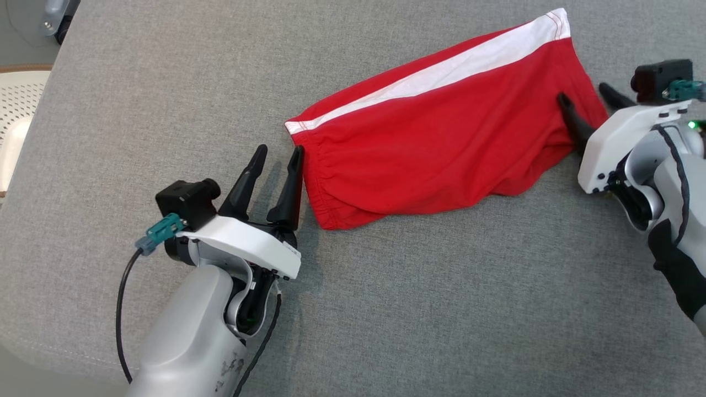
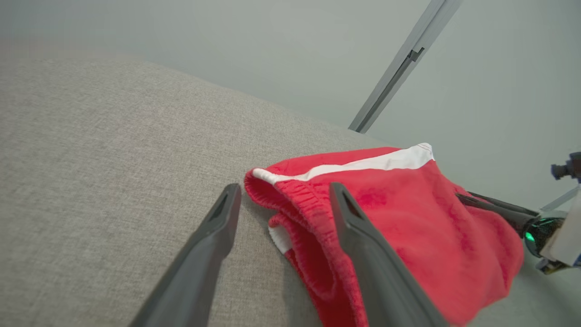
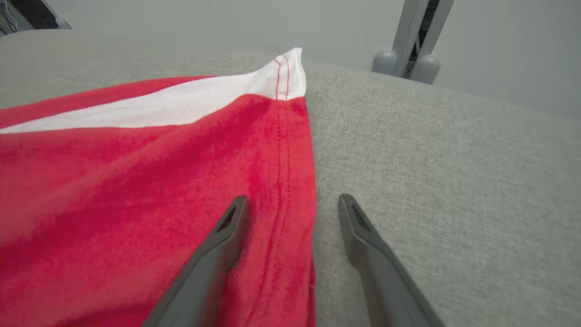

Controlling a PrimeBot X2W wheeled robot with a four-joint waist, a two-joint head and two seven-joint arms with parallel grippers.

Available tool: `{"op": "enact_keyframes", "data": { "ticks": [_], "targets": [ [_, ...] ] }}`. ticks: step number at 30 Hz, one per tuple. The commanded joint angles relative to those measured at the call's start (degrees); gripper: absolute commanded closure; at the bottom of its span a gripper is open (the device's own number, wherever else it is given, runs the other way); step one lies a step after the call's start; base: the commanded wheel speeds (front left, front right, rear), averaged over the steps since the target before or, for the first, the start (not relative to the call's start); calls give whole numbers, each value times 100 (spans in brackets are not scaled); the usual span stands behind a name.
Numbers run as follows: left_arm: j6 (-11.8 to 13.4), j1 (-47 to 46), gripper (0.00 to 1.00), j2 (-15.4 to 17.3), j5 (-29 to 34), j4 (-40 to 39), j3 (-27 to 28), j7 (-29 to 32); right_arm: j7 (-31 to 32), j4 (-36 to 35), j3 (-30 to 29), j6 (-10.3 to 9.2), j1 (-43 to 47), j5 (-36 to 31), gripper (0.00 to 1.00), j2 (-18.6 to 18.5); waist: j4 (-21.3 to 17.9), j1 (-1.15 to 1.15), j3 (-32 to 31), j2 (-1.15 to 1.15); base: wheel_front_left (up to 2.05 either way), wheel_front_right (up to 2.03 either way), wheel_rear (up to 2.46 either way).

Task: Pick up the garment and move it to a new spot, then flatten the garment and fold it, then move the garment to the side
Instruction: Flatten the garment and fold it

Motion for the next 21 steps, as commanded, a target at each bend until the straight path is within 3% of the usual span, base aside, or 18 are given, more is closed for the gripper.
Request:
{"op": "enact_keyframes", "data": {
  "ticks": [1,3,4,5,6,11,21],
  "targets": [
    [9,31,0,23,157,6,-3,-26,236,41,69,-3,114,147,0,-9,1,0,-26,0,0,0,0],
    [25,94,0,27,226,6,33,-26,519,68,200,-3,280,306,18,58,-2,0,-67,0,0,0,0],
    [30,109,0,22,258,17,34,-26,585,44,243,-3,371,394,51,87,1,0,-91,0,0,0,0],
    [33,134,0,25,273,26,55,-26,649,13,331,-2,442,434,72,101,-2,0,-124,0,0,0,0],
    [63,146,0,26,362,40,68,-26,638,-23,399,-1,493,471,100,89,-9,0,-155,0,0,0,0],
    [111,284,0,23,509,115,167,-26,198,-54,465,-3,636,634,100,3,-91,0,-348,0,0,0,0],
    [65,783,0,23,958,297,383,-26,-733,104,170,-3,1279,1165,100,213,-400,0,-1016,0,0,0,0]
  ]
}}
